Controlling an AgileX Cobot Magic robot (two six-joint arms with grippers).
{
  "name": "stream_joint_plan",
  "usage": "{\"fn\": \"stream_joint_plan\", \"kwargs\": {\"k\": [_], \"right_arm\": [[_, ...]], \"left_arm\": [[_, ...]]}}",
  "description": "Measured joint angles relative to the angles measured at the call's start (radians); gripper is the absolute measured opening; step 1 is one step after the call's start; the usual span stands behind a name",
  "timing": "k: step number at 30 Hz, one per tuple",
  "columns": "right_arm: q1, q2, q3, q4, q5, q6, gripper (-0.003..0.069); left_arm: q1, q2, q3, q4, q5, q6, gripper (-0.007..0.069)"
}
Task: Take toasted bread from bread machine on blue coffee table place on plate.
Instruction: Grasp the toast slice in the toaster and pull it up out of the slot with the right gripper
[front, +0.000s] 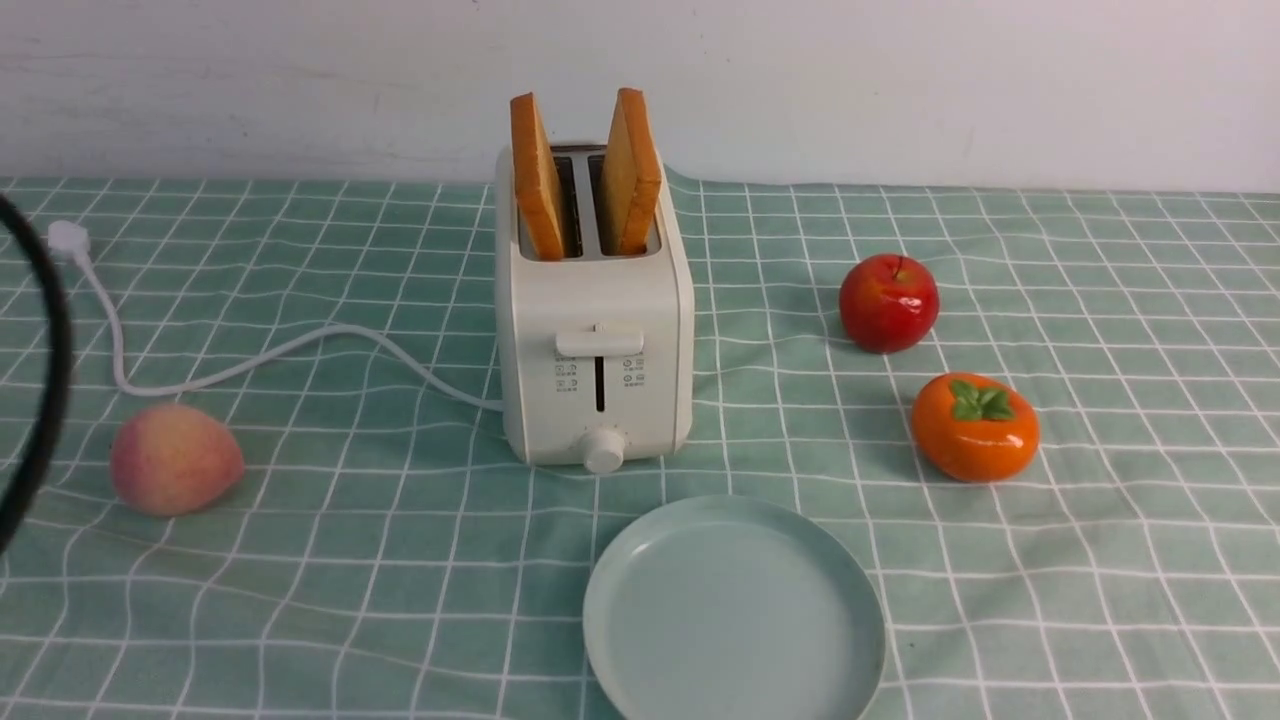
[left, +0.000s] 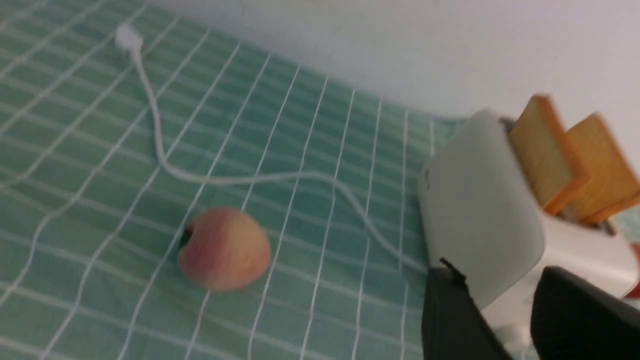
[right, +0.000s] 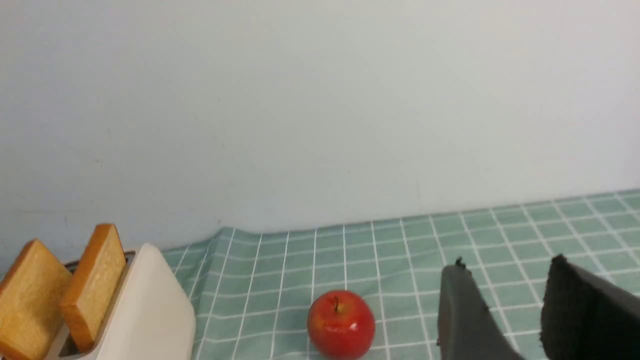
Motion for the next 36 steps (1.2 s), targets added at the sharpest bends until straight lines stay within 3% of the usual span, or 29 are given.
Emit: {"fn": "stream_joint_plan", "kwargs": {"k": [5, 8, 12, 16, 21, 27, 32, 36], "right_arm": [[0.063, 0.211, -0.049, 0.018, -0.031, 0.109, 0.0239], [0.176, 0.401, -0.212, 0.036, 0.174, 0.125, 0.0239], [0.284, 0.565, -0.420, 0.058, 0.342, 0.049, 0.0242], [0.362, 0.713, -0.638, 0.156, 0.398, 0.005, 0.0264], [0.427, 0.902, -0.887, 0.276, 0.391, -0.103, 0.0348], [0.434, 1.070, -1.015, 0.302, 0.251, -0.183, 0.0450], [0.428, 1.172, -1.017, 0.303, 0.132, -0.190, 0.0450], [0.428, 1.198, -1.017, 0.302, 0.123, -0.194, 0.0381]], "left_arm": [[0.000, 0.083, -0.001, -0.126, 0.179, 0.055, 0.0237], [-0.046, 0.130, -0.001, -0.163, 0.292, 0.151, 0.0237], [-0.178, 0.142, -0.001, -0.160, 0.247, 0.174, 0.0237], [-0.270, 0.142, -0.001, -0.155, 0.189, 0.177, 0.0237], [-0.297, 0.142, -0.002, -0.147, 0.184, 0.177, 0.0237], [-0.297, 0.142, -0.002, -0.145, 0.184, 0.177, 0.0237], [-0.297, 0.142, -0.002, -0.145, 0.200, 0.177, 0.0237], [-0.297, 0.142, -0.002, -0.145, 0.212, 0.177, 0.0237]]}}
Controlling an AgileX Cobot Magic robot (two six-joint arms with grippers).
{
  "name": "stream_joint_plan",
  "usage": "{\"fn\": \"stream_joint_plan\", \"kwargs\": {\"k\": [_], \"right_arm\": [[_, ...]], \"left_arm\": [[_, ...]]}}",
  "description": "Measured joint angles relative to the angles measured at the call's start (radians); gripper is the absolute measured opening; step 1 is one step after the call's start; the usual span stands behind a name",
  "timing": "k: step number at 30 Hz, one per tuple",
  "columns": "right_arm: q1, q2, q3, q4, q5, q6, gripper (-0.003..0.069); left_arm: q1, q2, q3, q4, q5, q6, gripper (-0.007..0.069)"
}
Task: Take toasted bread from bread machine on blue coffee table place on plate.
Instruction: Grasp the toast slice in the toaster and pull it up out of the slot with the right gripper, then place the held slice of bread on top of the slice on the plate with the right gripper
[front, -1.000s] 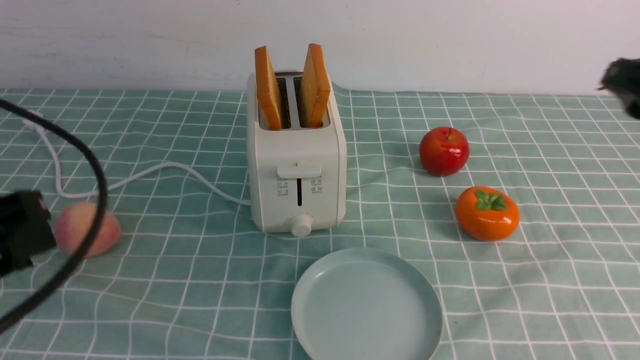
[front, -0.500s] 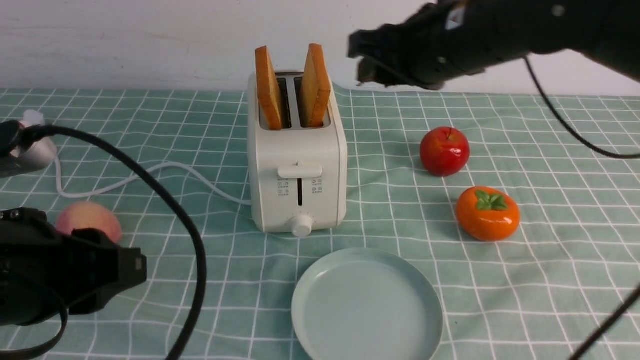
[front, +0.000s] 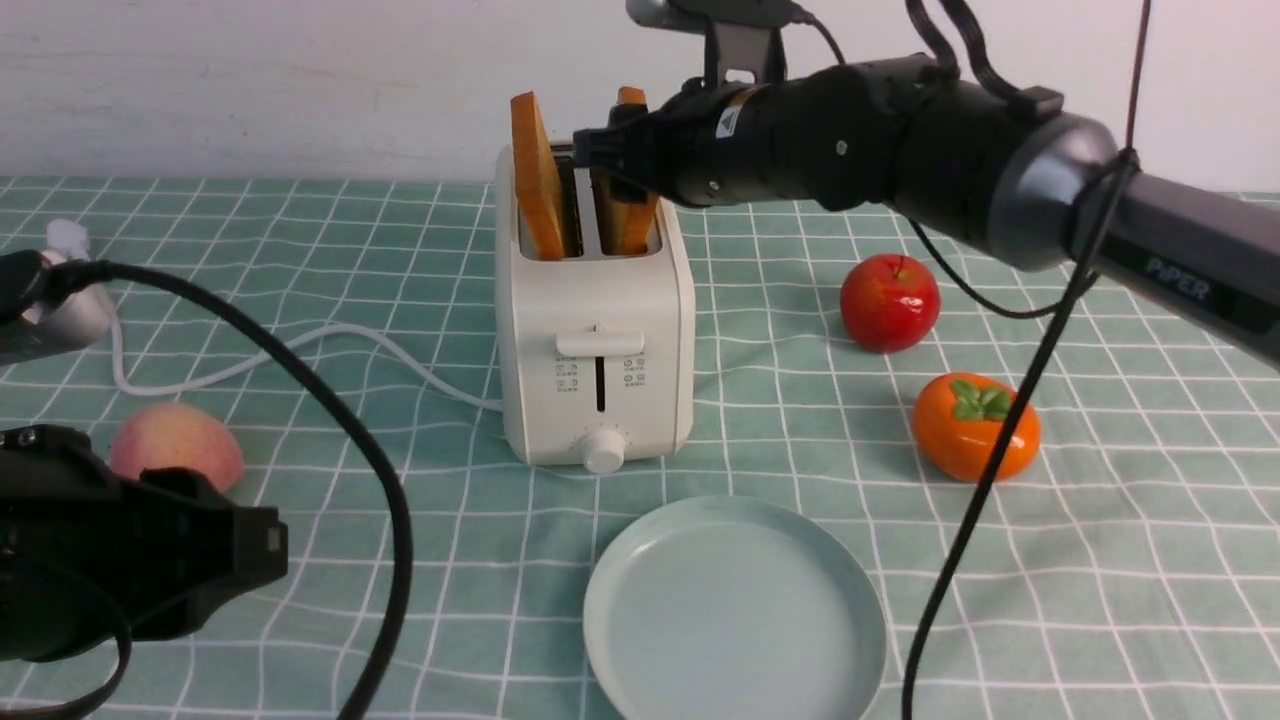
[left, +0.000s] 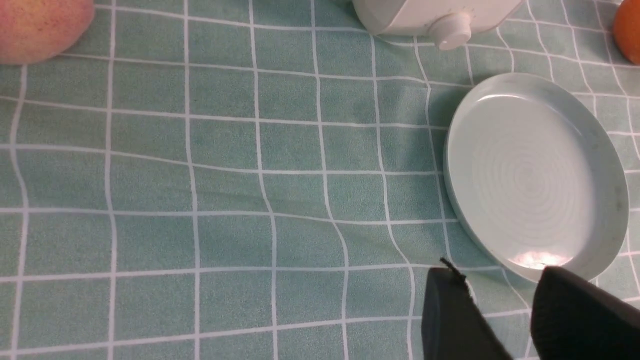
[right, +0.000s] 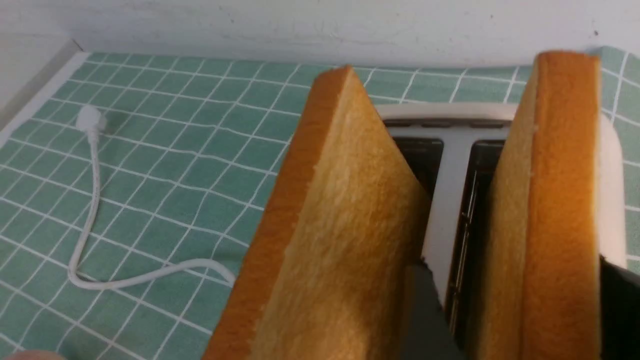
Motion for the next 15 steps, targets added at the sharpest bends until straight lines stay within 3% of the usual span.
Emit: {"fn": "stream_joint_plan", "kwargs": {"k": [7, 12, 15], "right_arm": [[-0.001, -0.071, 0.001, -0.010, 0.013, -0.036, 0.0063], [-0.022, -0.257, 0.001, -0.080, 0.054, -0.110, 0.0060], [-0.052, -0.412, -0.002, -0.161, 0.178, -0.144, 0.0060]], "left_arm": [[0.000, 0.000, 0.000, 0.000, 0.006, 0.000, 0.0237], [0.000, 0.000, 0.000, 0.000, 0.007, 0.000, 0.0237], [0.000, 0.000, 0.000, 0.000, 0.006, 0.000, 0.0237]]}}
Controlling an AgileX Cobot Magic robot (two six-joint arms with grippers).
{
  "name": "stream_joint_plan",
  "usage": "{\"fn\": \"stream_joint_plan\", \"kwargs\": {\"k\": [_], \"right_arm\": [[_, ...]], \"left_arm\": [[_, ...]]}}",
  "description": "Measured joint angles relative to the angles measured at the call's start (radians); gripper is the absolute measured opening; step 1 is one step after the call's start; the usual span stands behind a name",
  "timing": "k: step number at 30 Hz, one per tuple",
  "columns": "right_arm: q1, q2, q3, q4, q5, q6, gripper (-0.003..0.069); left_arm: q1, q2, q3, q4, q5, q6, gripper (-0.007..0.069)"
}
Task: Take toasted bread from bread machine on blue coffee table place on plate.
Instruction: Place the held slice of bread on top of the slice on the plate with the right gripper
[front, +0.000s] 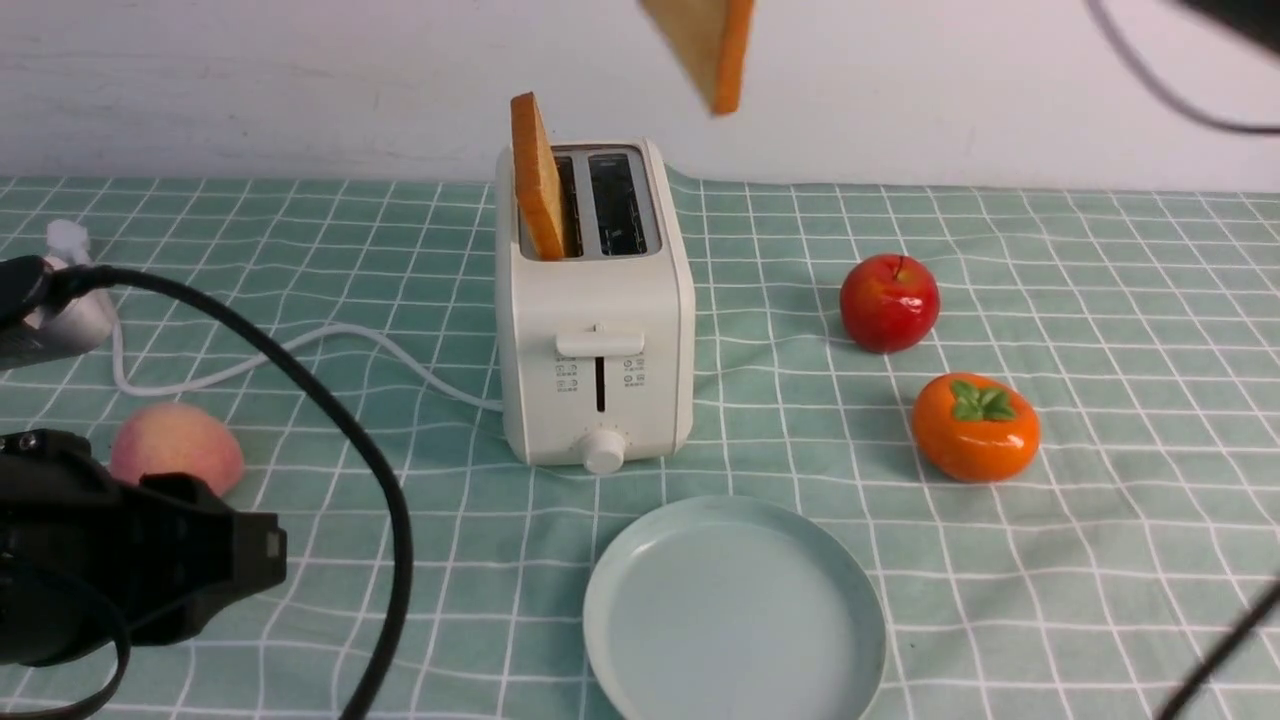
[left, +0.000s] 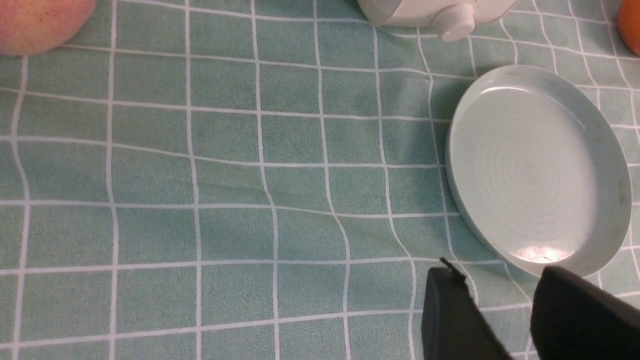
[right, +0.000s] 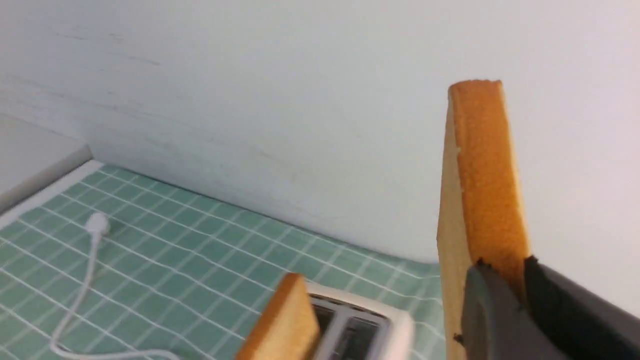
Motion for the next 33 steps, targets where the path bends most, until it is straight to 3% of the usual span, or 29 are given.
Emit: {"fn": "stream_joint_plan", "kwargs": {"k": [2, 7, 9, 12, 14, 16, 20, 21, 23, 24, 25, 31, 33], "right_arm": [[-0.008, -0.044, -0.002, -0.030, 0.065, -0.008, 0.0060], [-0.047, -0.183, -0.010, -0.136, 0.554, -0.017, 0.0060], [-0.063, -0.185, 0.010, -0.132, 0.687, -0.017, 0.0060], [-0.071, -0.183, 0.109, -0.045, 0.755, -0.017, 0.0060], [-0.071, -0.178, 0.201, 0.065, 0.753, -0.032, 0.0060], [-0.071, -0.172, 0.315, 0.251, 0.704, -0.076, 0.0060], [-0.070, -0.147, 0.585, 0.650, 0.464, -0.237, 0.0060], [-0.070, -0.146, 0.597, 0.686, 0.452, -0.243, 0.0060], [-0.072, -0.121, 0.736, 0.894, 0.316, -0.314, 0.0060], [-0.072, -0.119, 0.745, 0.894, 0.308, -0.321, 0.0060], [-0.084, -0.098, 0.813, 1.013, 0.253, -0.377, 0.0060], [-0.138, -0.046, 0.878, 1.078, 0.231, -0.441, 0.0133], [-0.171, -0.038, 0.879, 1.074, 0.233, -0.446, 0.0232]], "left_arm": [[0.000, 0.000, 0.000, 0.000, -0.005, 0.000, 0.0237], [0.000, 0.000, 0.000, -0.075, -0.106, 0.000, 0.0237], [0.000, 0.000, 0.000, -0.128, -0.160, 0.000, 0.0237], [0.000, 0.000, 0.000, -0.197, -0.222, 0.001, 0.0237], [0.000, 0.000, 0.000, -0.224, -0.244, 0.002, 0.0237], [0.000, 0.000, 0.000, -0.238, -0.253, 0.003, 0.0237], [0.000, 0.000, 0.000, -0.245, -0.257, 0.009, 0.0237], [0.000, 0.000, 0.000, -0.245, -0.257, 0.010, 0.0237], [0.000, 0.000, 0.000, -0.245, -0.258, 0.012, 0.0237], [0.000, 0.000, 0.000, -0.245, -0.258, 0.012, 0.0237], [0.000, 0.000, 0.000, -0.245, -0.257, 0.012, 0.0237], [0.000, 0.000, 0.000, -0.245, -0.243, 0.012, 0.0246], [0.000, 0.003, 0.000, -0.242, -0.243, 0.023, 0.0276]]}}
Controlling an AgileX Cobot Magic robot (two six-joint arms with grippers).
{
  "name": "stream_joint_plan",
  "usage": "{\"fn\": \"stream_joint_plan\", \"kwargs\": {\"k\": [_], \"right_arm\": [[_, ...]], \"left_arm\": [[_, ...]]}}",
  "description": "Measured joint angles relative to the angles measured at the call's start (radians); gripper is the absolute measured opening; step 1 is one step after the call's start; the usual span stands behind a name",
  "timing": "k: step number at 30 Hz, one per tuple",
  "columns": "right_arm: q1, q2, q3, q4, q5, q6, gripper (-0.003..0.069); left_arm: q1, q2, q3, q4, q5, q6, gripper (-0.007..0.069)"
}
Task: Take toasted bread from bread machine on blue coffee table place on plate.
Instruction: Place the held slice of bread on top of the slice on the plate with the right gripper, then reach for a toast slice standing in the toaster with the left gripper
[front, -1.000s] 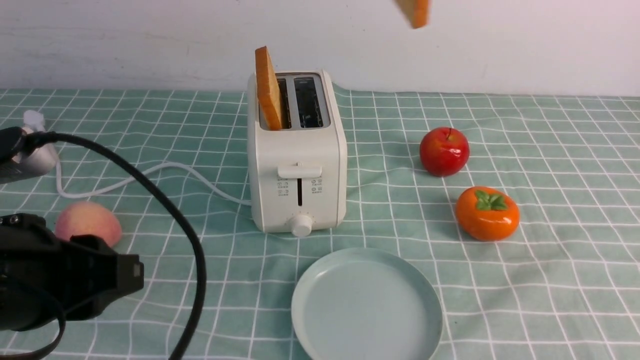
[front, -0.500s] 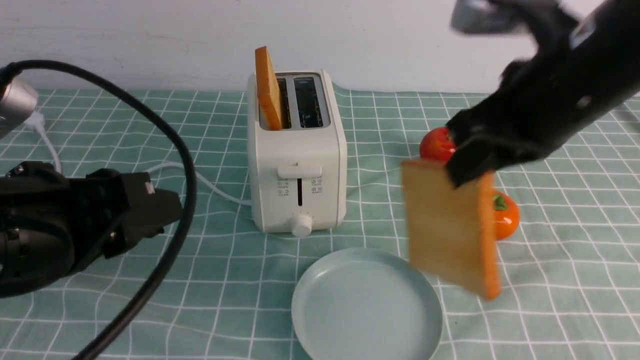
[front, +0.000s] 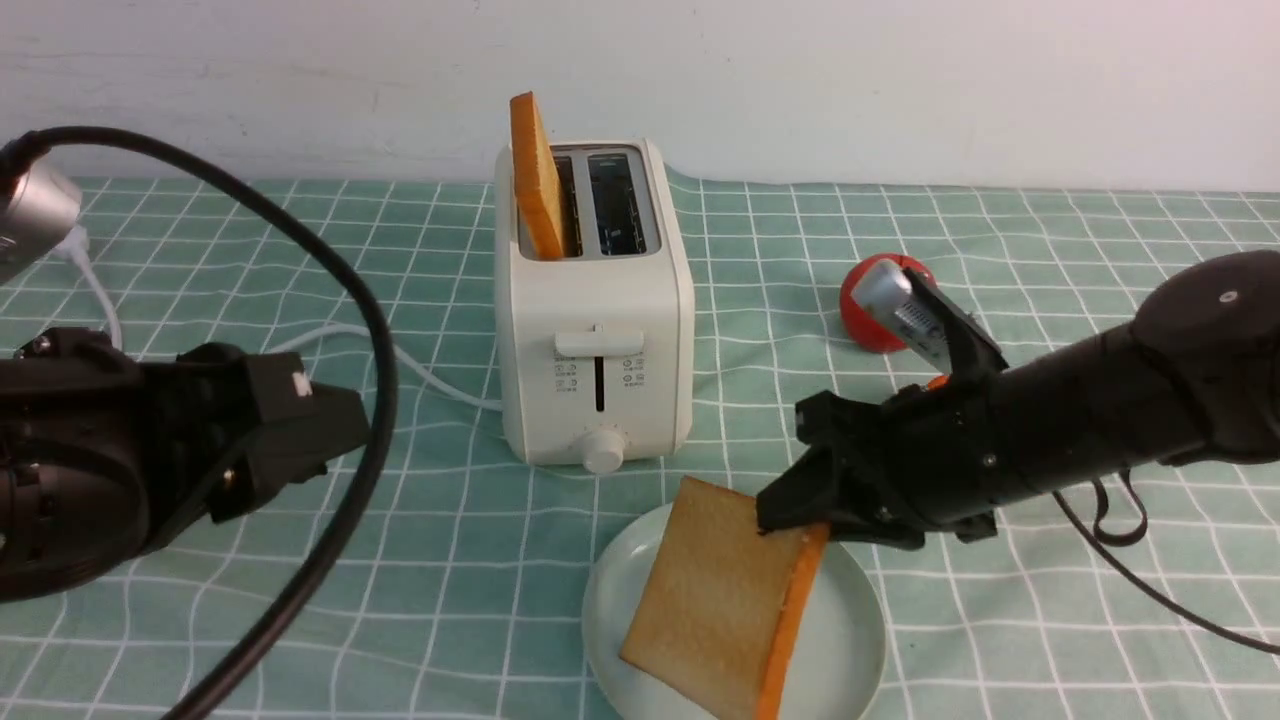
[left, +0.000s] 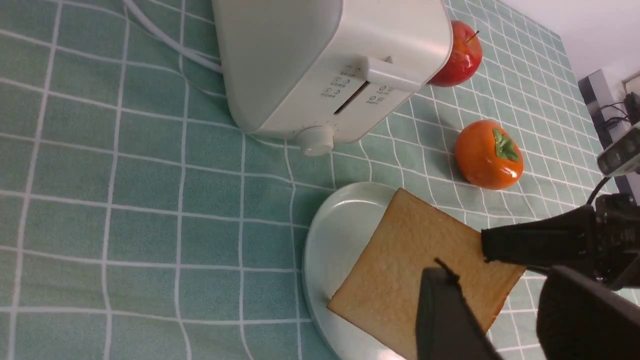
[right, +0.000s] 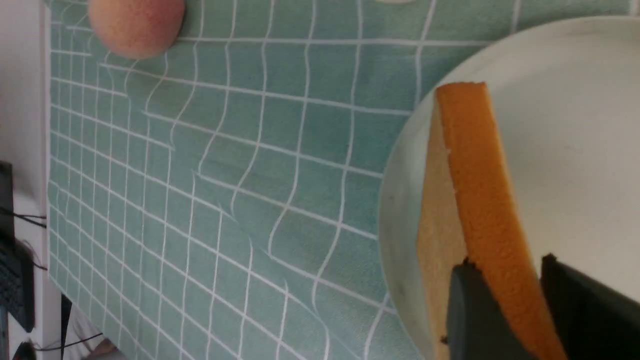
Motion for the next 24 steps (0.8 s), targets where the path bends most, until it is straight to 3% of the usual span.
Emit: {"fn": "stream_joint_plan", "kwargs": {"k": [1, 2, 4, 5, 8, 10, 11, 14, 19, 21, 24], "right_arm": [[-0.018, 0.000, -0.001, 0.000, 0.010, -0.003, 0.0288], [-0.021, 0.000, -0.003, 0.000, 0.015, -0.004, 0.0298], [-0.076, -0.012, -0.028, 0.000, 0.070, -0.008, 0.0433], [-0.081, -0.014, -0.031, 0.000, 0.075, -0.008, 0.0442], [-0.158, -0.075, -0.094, -0.004, 0.196, -0.053, 0.0582], [-0.174, -0.097, -0.113, -0.004, 0.234, -0.076, 0.0608], [-0.187, -0.137, -0.139, -0.011, 0.286, -0.107, 0.0635], [-0.183, -0.222, -0.178, -0.047, 0.375, -0.126, 0.0644], [-0.138, -0.352, -0.188, -0.201, 0.466, -0.044, 0.0589], [-0.116, -0.419, -0.188, -0.367, 0.485, 0.044, 0.0548], [-0.096, -0.484, -0.188, -0.521, 0.480, 0.139, 0.0514]], "left_arm": [[0.000, 0.004, -0.001, 0.003, 0.000, 0.017, 0.0293], [0.000, 0.005, -0.003, 0.004, 0.000, 0.021, 0.0300], [0.000, 0.038, -0.023, 0.005, 0.010, 0.119, 0.0366], [0.000, 0.038, -0.026, 0.005, 0.012, 0.127, 0.0372], [0.000, 0.141, -0.119, 0.005, 0.041, 0.235, 0.0513], [0.000, 0.176, -0.158, 0.006, 0.046, 0.246, 0.0554], [0.000, 0.236, -0.230, 0.013, 0.048, 0.254, 0.0612], [0.000, 0.351, -0.391, 0.024, 0.072, 0.253, 0.0659], [0.000, 0.565, -0.695, 0.077, 0.204, 0.192, 0.0652], [0.000, 0.693, -0.881, 0.153, 0.303, 0.104, 0.0632], [0.000, 0.837, -1.053, 0.242, 0.402, 0.002, 0.0610]]}}
